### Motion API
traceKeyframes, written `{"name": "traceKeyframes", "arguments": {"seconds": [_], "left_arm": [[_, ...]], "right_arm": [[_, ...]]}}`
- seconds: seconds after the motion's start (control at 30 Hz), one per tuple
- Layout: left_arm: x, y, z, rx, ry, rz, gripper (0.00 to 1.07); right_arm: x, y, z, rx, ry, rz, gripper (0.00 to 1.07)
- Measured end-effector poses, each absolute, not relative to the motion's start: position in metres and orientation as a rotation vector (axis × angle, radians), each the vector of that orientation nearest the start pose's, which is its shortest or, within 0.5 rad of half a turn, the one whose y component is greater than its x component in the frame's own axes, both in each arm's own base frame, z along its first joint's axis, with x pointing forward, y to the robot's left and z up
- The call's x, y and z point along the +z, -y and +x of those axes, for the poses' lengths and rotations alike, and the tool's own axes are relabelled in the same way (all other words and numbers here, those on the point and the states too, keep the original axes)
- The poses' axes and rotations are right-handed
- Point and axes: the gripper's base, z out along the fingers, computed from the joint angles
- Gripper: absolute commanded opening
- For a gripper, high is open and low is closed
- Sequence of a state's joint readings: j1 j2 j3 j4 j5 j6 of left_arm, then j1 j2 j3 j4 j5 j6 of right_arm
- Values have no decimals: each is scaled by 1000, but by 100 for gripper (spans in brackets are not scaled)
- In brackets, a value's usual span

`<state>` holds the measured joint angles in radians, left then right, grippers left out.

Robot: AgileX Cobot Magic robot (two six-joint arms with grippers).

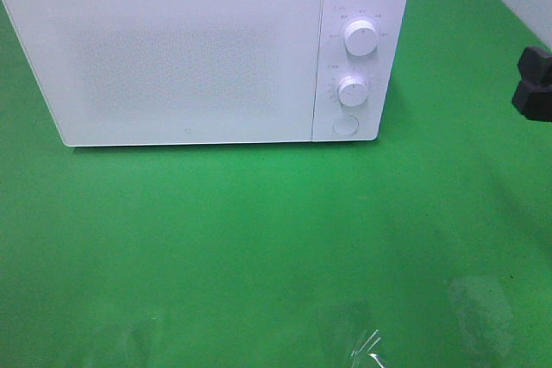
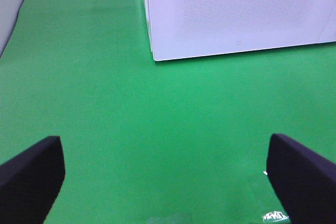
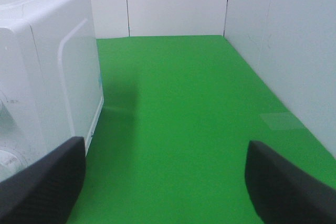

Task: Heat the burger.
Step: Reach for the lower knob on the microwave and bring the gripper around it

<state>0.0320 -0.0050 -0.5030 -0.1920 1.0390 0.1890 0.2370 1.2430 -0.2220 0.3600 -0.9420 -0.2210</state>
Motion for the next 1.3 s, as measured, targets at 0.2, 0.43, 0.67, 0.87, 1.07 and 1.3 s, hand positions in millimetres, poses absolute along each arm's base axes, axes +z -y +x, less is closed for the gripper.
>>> {"name": "traceKeyframes", "arguments": {"seconds": [0.2, 0.43, 0.67, 0.87, 1.07, 1.3], "left_arm": [[281, 15, -5, -87, -1994, 164, 103], [281, 15, -5, -86, -1995, 164, 103], [281, 15, -5, -86, -1995, 164, 103], [281, 15, -5, -86, -1995, 164, 103], [281, 15, -5, -86, -1995, 164, 103], [281, 15, -5, -83, -1995, 164, 103]], "right_arm": [[201, -48, 198, -128, -1576, 28, 74], [183, -72, 191, -171, -1650, 13, 74], [175, -110, 194, -151, -1699, -32, 74], [171, -137, 202, -131, -1705, -60, 74], [169, -160, 210, -114, -1712, -32, 74], [170, -176, 214, -87, -1708, -18, 74]]}}
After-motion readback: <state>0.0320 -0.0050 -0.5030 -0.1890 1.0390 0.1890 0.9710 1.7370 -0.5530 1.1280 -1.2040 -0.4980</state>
